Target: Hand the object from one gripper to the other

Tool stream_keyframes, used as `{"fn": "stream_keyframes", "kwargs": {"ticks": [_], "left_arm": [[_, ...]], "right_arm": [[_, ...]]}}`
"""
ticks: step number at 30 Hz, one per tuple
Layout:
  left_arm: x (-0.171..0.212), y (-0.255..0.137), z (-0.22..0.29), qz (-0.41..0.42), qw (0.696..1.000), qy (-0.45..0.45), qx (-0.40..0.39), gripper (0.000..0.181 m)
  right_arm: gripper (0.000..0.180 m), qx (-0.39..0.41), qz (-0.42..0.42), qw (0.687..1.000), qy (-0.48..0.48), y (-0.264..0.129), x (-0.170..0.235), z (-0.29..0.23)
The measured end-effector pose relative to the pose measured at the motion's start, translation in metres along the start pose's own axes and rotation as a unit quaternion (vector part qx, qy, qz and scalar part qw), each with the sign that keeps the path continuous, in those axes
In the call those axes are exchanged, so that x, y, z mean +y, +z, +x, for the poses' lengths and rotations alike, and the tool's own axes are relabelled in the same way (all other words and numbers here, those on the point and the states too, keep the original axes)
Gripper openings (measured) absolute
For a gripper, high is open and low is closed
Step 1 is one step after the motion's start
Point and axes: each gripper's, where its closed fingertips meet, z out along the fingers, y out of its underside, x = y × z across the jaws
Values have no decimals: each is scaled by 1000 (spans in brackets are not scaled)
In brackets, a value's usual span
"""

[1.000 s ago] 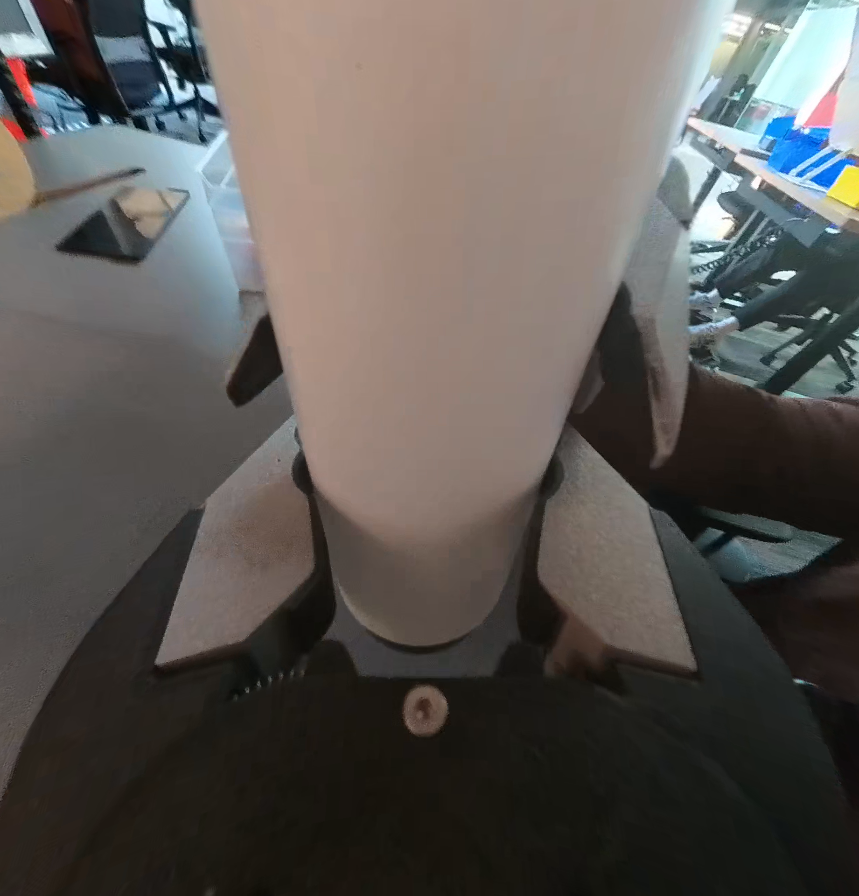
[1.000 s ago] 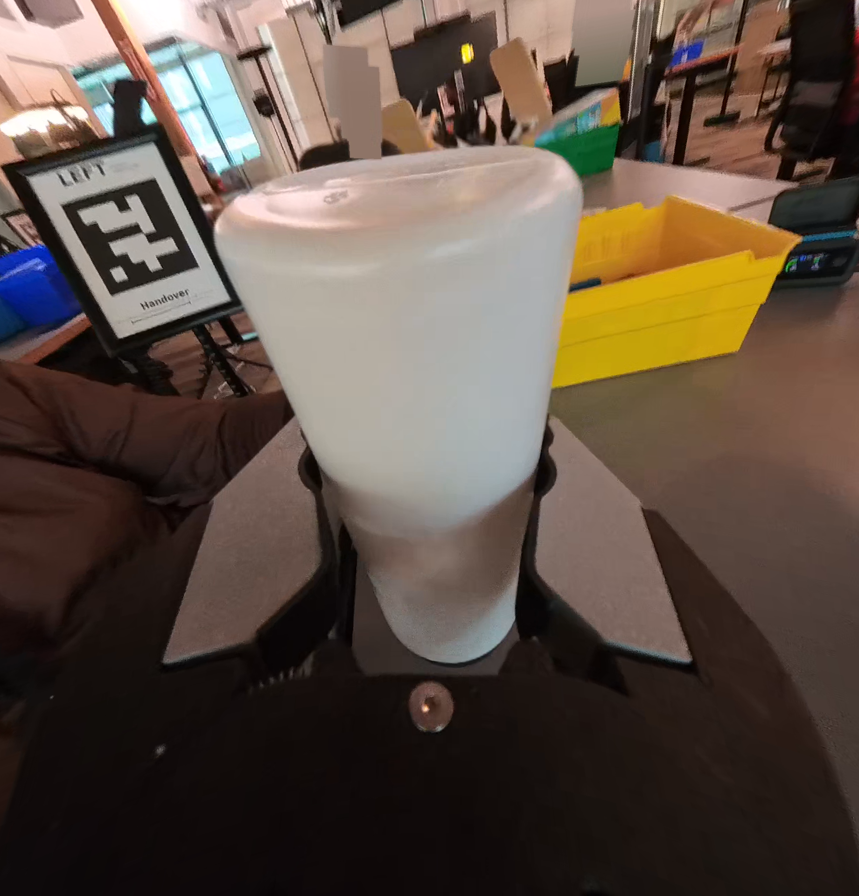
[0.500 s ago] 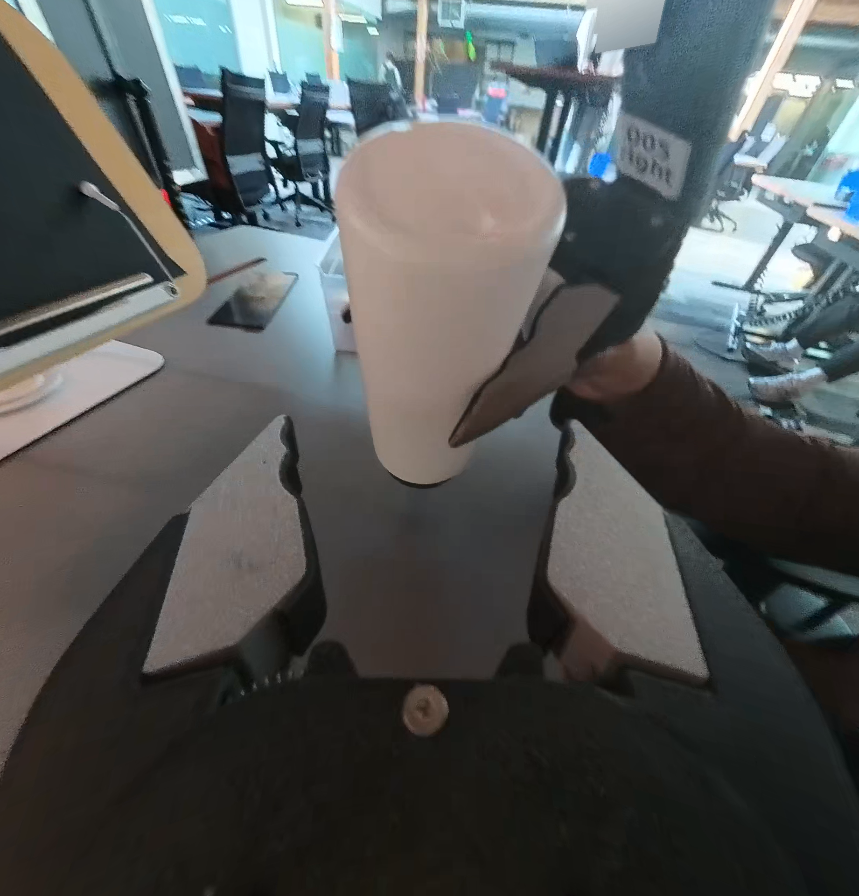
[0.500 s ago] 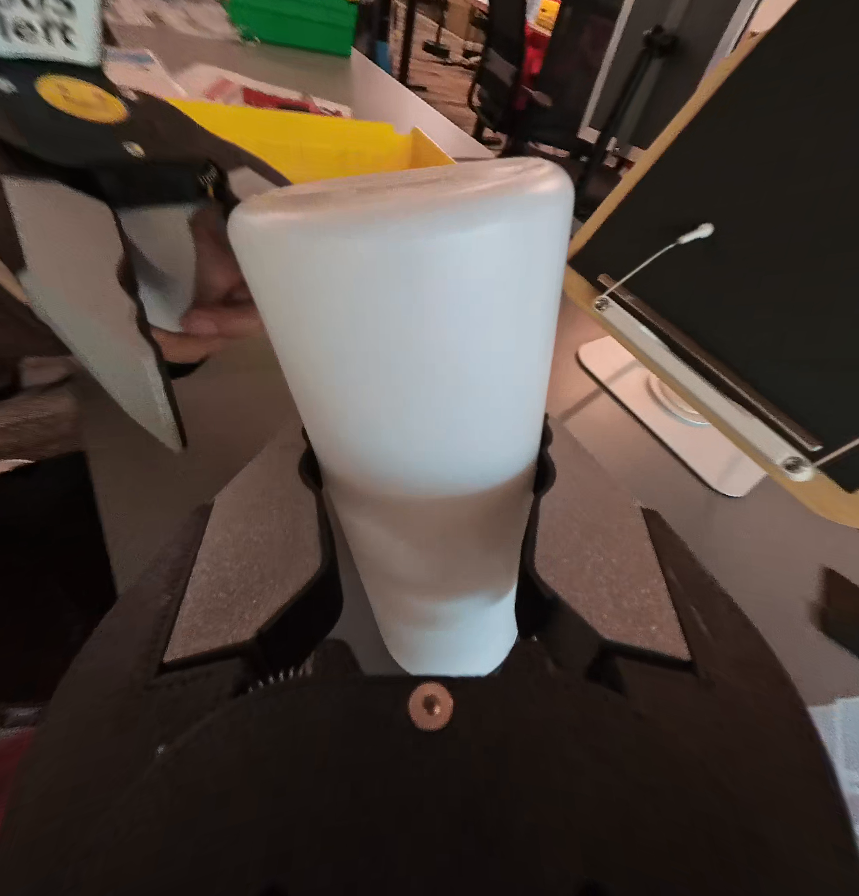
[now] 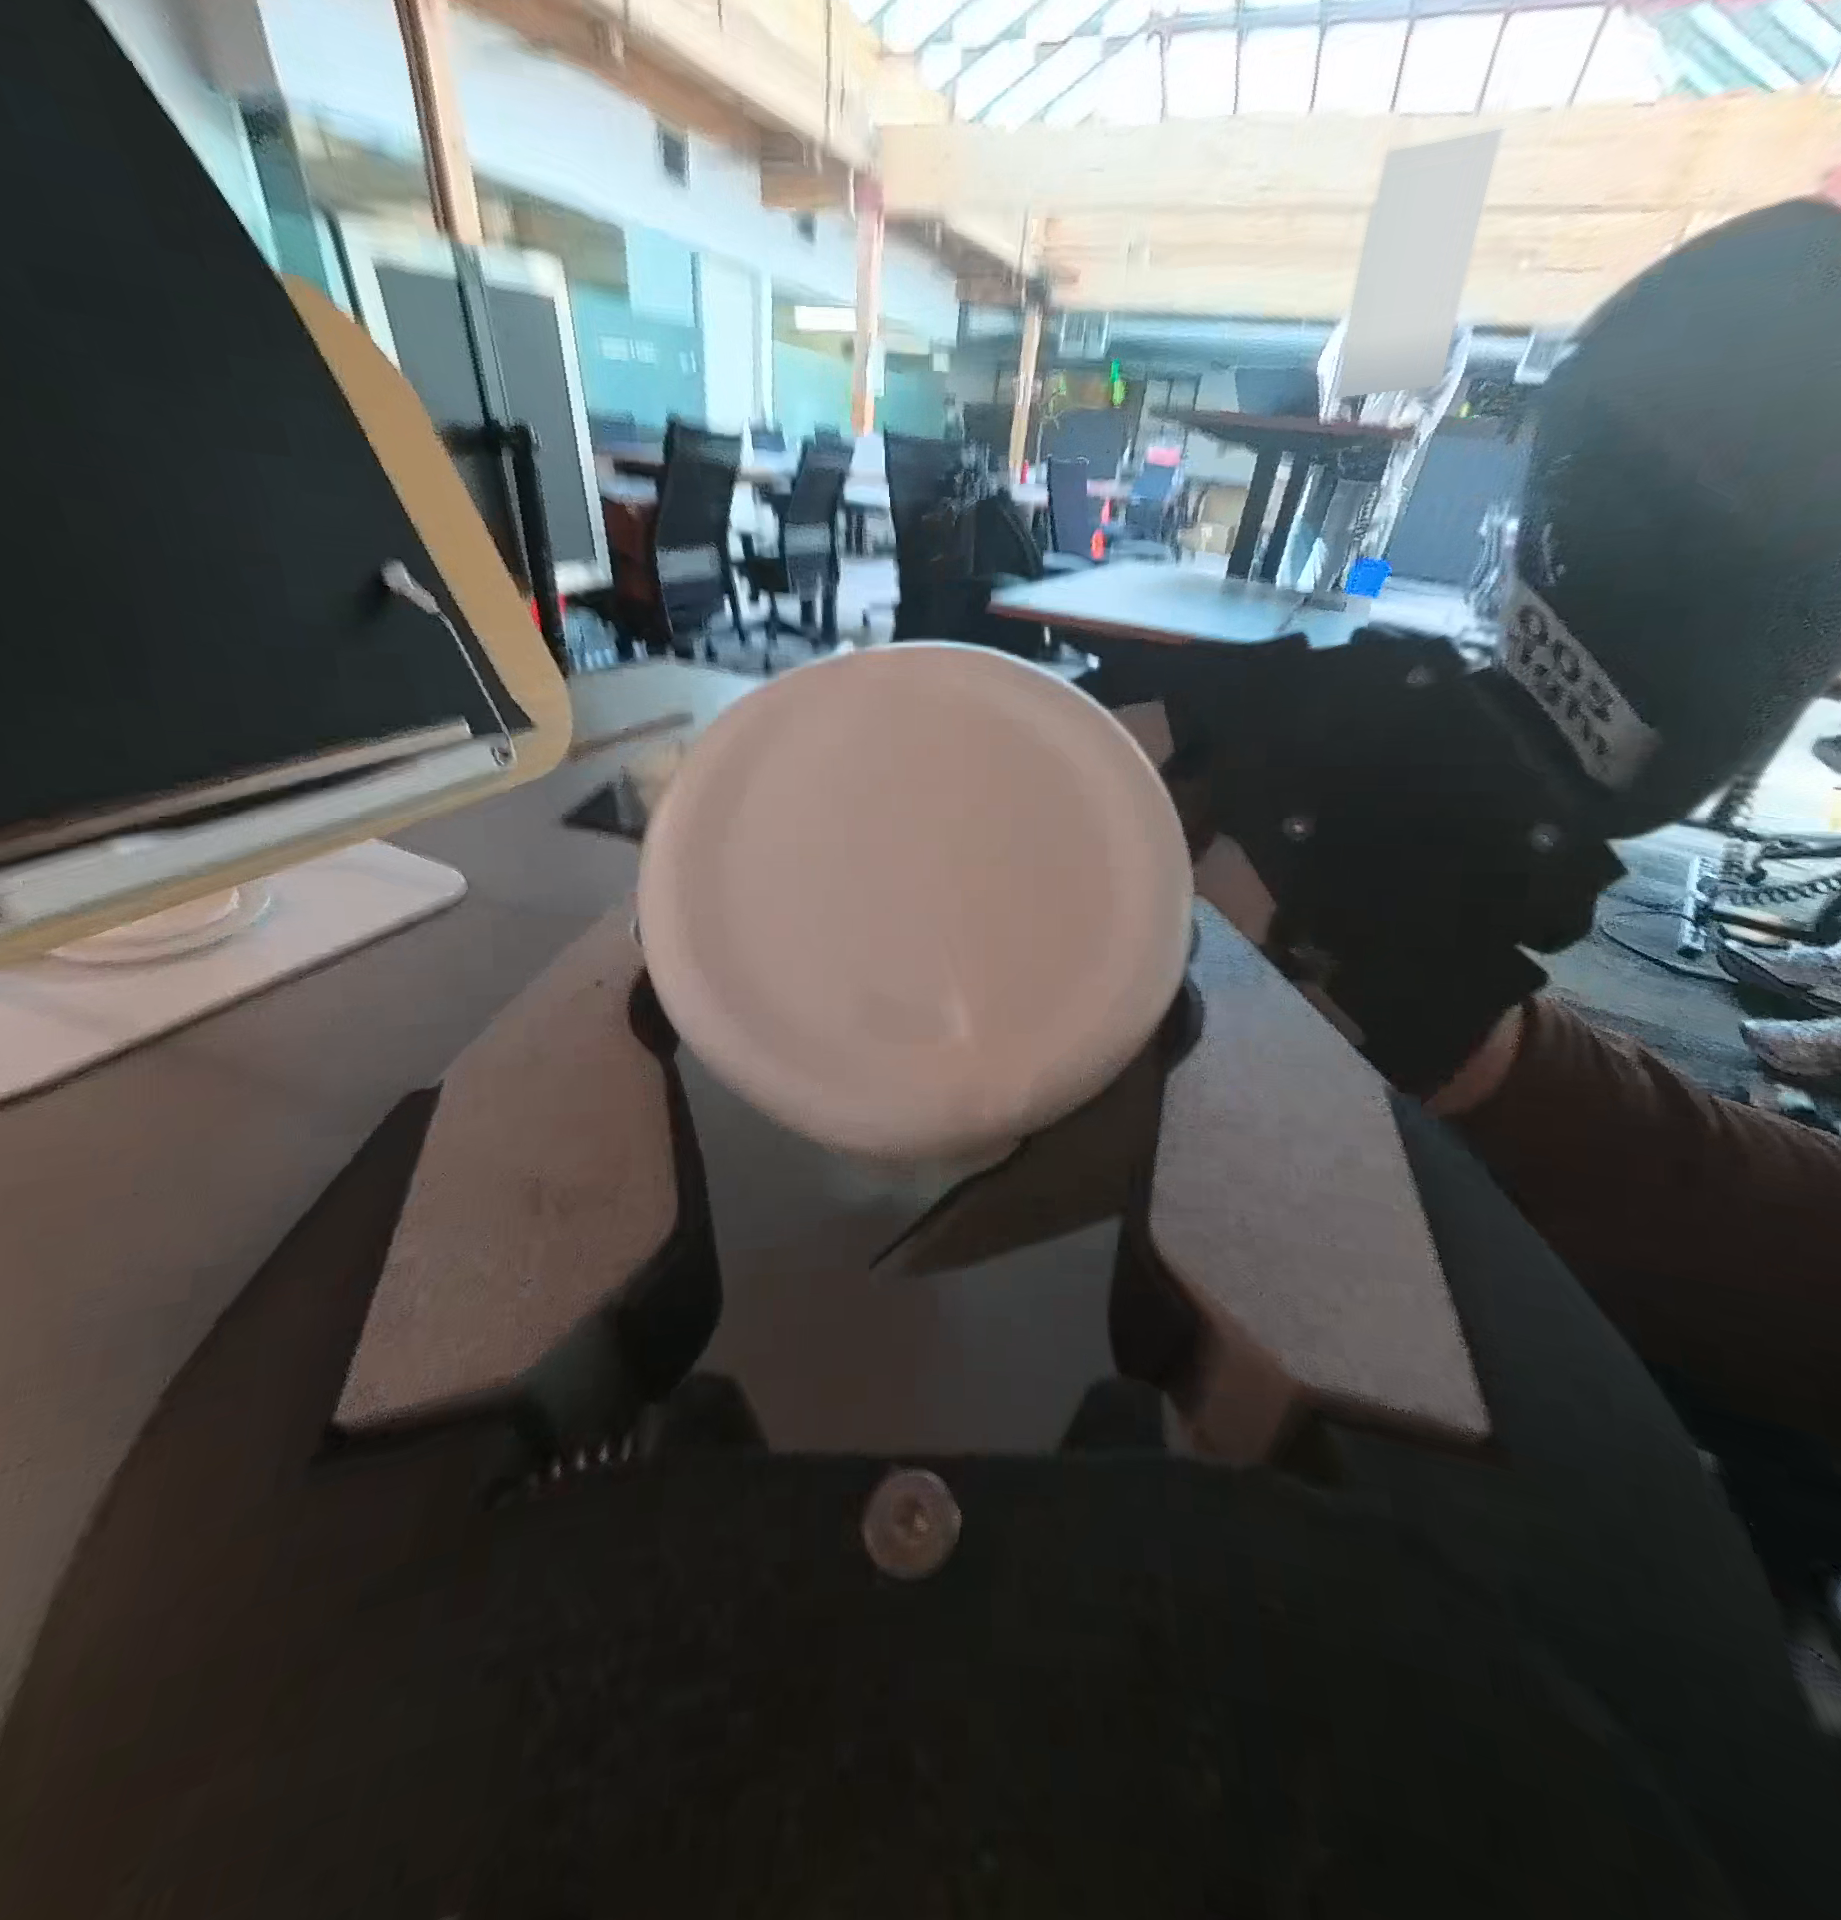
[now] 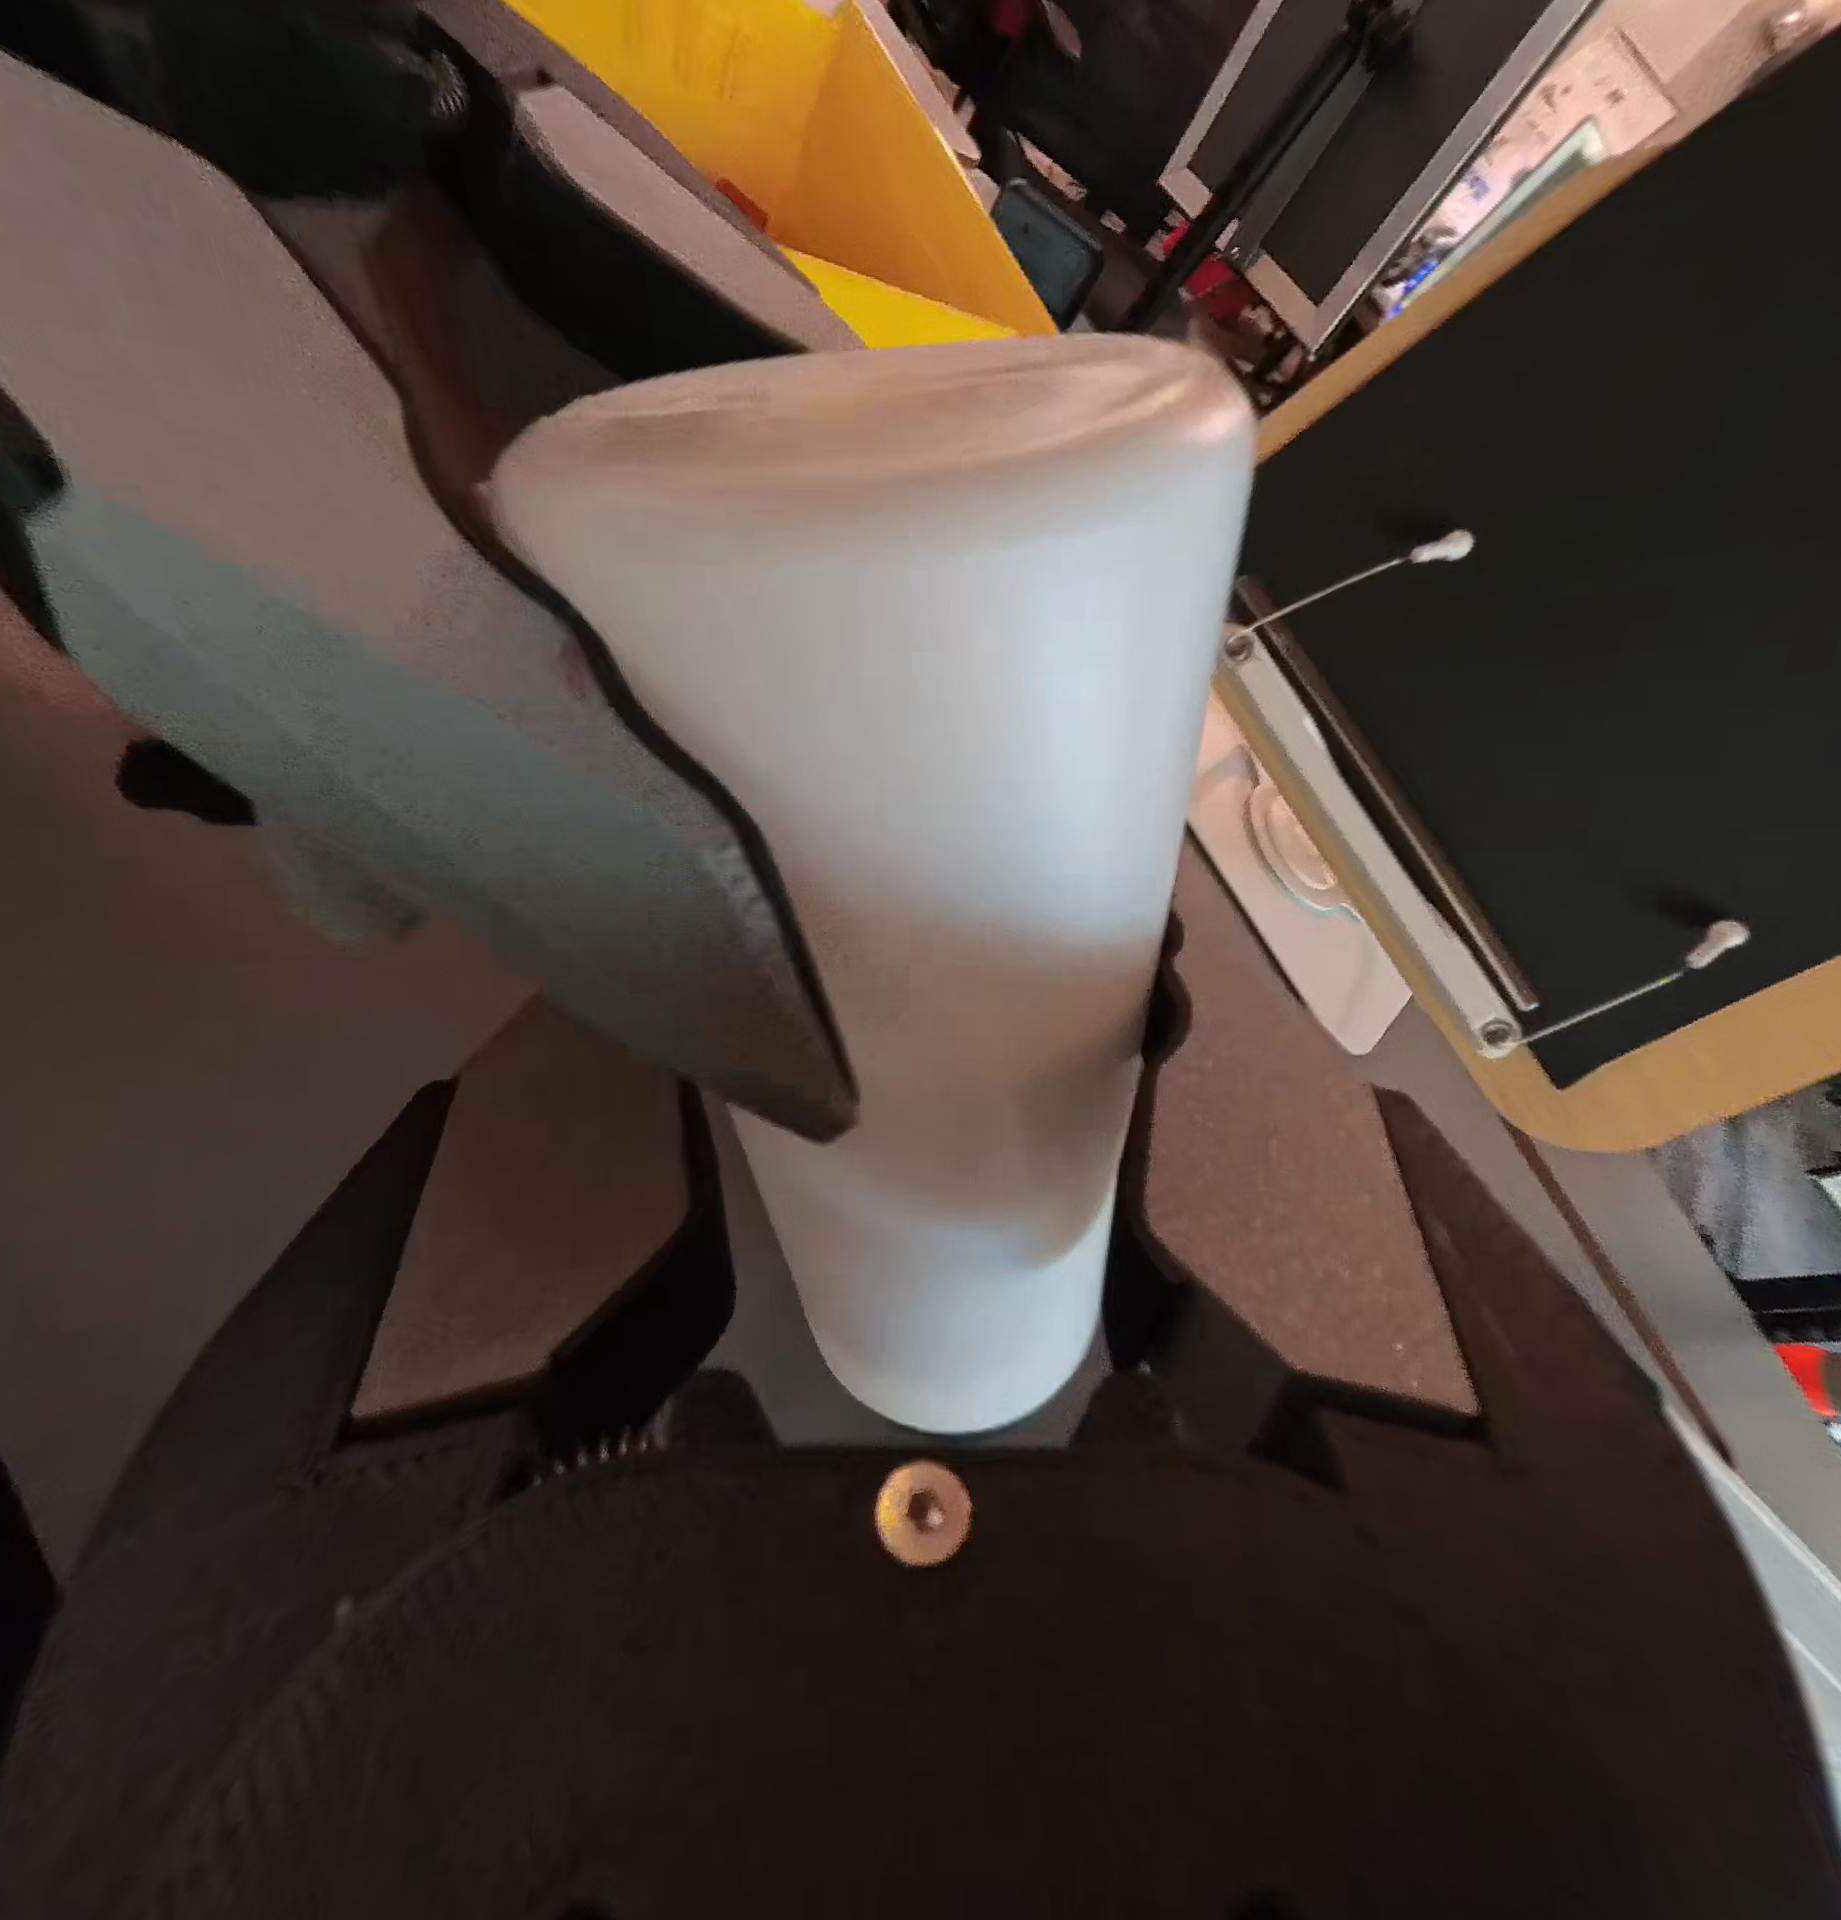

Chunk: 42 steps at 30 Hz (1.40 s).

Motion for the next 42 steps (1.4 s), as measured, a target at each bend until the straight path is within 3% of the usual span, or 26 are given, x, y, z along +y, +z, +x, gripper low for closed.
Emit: {"fn": "stream_keyframes", "kwargs": {"ticks": [7, 12, 15, 19, 22, 26, 30, 35, 39, 40, 42], "left_arm": [[-15, -7, 9, 11, 997, 77, 22, 92], [-36, -20, 7, 22, 971, 233, -53, 92], [-49, -29, 5, 35, 934, 341, -105, 89], [-44, -28, 2, 7, 917, 379, -124, 88], [-33, -23, -2, -24, 937, 333, -100, 88], [-40, -25, -7, 0, 958, 272, -91, 88], [-67, -35, -12, 47, 966, 241, -80, 87], [-93, -31, -14, 59, 976, 204, -42, 88], [-102, -26, -3, 49, 979, 196, -4, 88], [-105, -27, 2, 54, 979, 196, 6, 88], [-110, -31, 14, 74, 978, 196, 20, 88]], "right_arm": [[86, 2, 53, 999, -13, -8, -19, -5], [90, -81, 79, 989, 94, -16, -21, -6], [83, -172, 130, 957, 196, -30, -30, -4], [88, -333, 150, 872, 326, -39, -31, -17], [95, -451, 153, 794, 377, -46, -34, -36], [111, -526, 115, 741, 401, -42, -28, -63], [104, -609, 158, 613, 478, -60, -59, -66], [104, -673, 169, 487, 530, -63, -87, -87], [108, -659, 238, 340, 627, -50, -101, -58], [108, -644, 255, 318, 648, -44, -100, -50], [109, -624, 272, 307, 666, -38, -99, -44]]}}
